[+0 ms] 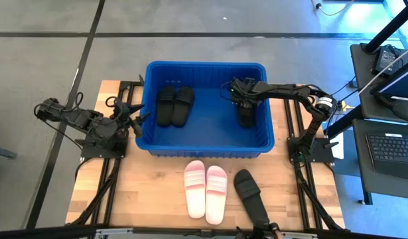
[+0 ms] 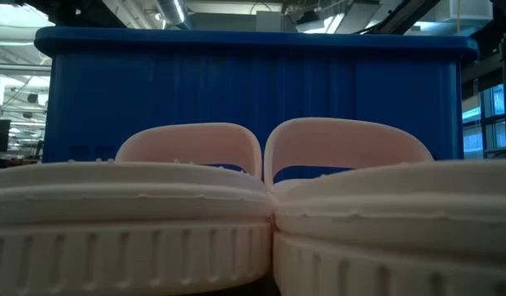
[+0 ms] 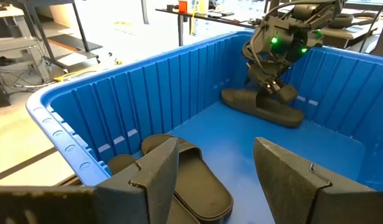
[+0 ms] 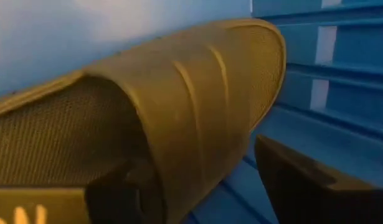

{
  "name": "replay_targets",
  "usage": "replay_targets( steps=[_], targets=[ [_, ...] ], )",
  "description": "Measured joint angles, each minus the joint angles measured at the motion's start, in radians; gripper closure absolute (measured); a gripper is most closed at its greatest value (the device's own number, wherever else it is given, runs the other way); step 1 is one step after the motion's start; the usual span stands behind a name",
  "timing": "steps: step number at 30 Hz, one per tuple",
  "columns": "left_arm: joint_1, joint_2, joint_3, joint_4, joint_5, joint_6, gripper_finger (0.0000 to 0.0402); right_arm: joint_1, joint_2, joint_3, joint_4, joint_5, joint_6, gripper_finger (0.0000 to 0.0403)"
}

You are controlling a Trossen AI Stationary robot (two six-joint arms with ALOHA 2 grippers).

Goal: Pick and place slides into bin
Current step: Put the black slide into the blue bin

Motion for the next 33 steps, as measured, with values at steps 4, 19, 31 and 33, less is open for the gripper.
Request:
replay_targets(
  steps=[4,19,31,33],
  targets=[
    [0.000,0.000,0.000,0.000,0.000,-0.002,0.0200,0.000,0.000,0.011,-0.021,-0.001,0.028,0.0163],
    [0.000,0.000,0.000,0.000,0.018,-0.001,0.0200,0.000,-0.002,0.205,-0.227,-0.168,0.044,0.0161],
    [0.000,0.000,0.000,0.000,0.052,0.002,0.0200,0.018,-0.002,0.466,-0.406,-0.179,0.079,0.0162],
    [0.000,0.000,0.000,0.000,0.058,0.002,0.0200,0.030,-0.002,0.532,-0.418,-0.225,0.103,0.0162]
  ],
)
